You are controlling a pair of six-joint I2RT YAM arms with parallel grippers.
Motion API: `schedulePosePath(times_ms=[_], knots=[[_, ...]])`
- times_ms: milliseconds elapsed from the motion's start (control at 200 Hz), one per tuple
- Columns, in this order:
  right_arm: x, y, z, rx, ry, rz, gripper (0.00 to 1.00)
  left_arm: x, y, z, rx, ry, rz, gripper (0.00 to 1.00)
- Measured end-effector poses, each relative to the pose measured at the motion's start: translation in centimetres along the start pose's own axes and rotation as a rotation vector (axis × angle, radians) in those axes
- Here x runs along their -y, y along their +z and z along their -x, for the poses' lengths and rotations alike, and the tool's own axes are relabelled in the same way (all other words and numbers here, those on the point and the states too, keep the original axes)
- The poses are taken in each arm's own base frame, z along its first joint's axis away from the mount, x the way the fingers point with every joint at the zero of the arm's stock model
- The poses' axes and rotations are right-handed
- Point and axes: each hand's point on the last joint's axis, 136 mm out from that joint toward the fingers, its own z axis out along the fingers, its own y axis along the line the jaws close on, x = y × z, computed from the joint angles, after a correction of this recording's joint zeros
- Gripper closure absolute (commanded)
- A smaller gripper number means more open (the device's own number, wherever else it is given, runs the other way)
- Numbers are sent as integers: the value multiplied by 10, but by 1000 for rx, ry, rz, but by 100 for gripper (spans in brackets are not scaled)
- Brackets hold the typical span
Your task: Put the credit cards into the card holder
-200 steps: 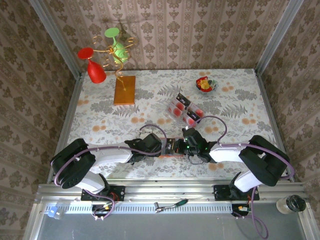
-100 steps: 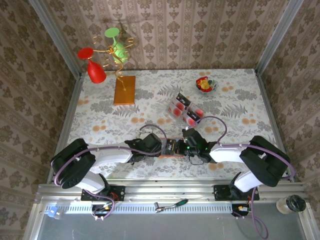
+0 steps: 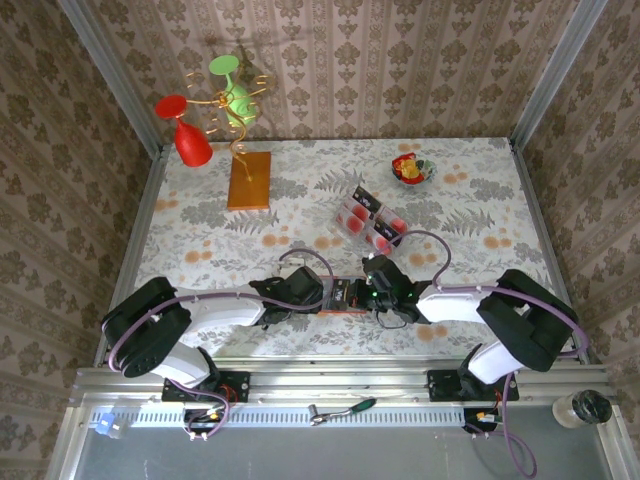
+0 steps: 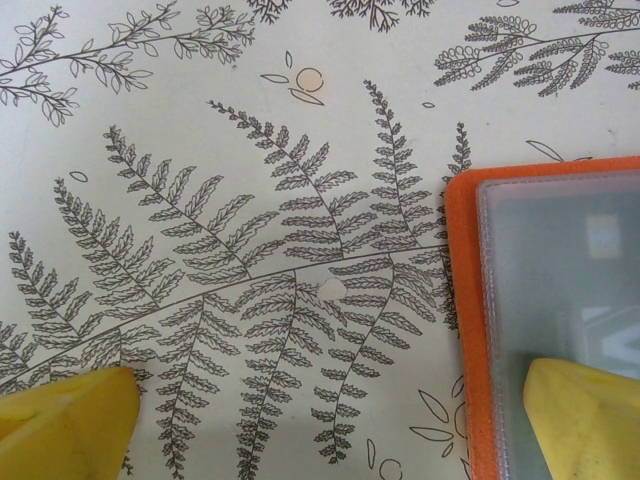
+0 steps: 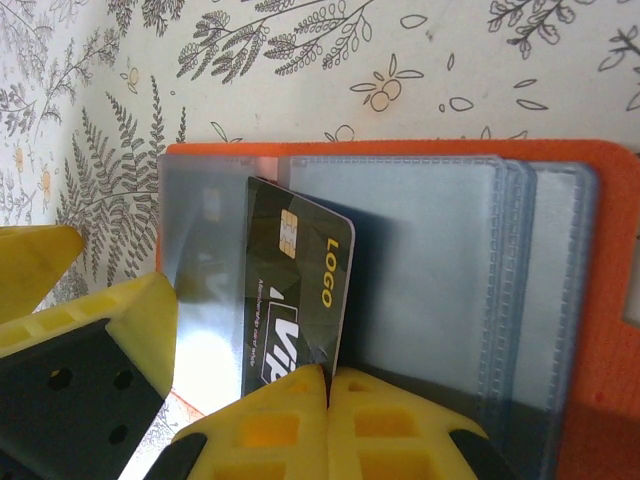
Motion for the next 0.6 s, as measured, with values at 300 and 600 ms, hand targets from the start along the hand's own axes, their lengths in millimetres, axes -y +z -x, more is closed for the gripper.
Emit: schedulePosePath(times_ms=[300, 600], knots=[[-6, 7, 0, -27, -9, 7, 100, -1, 0, 0, 1, 1, 5, 0], [-12, 11, -2, -92, -61, -19, 72, -2, -1, 1, 5, 1, 8, 0]])
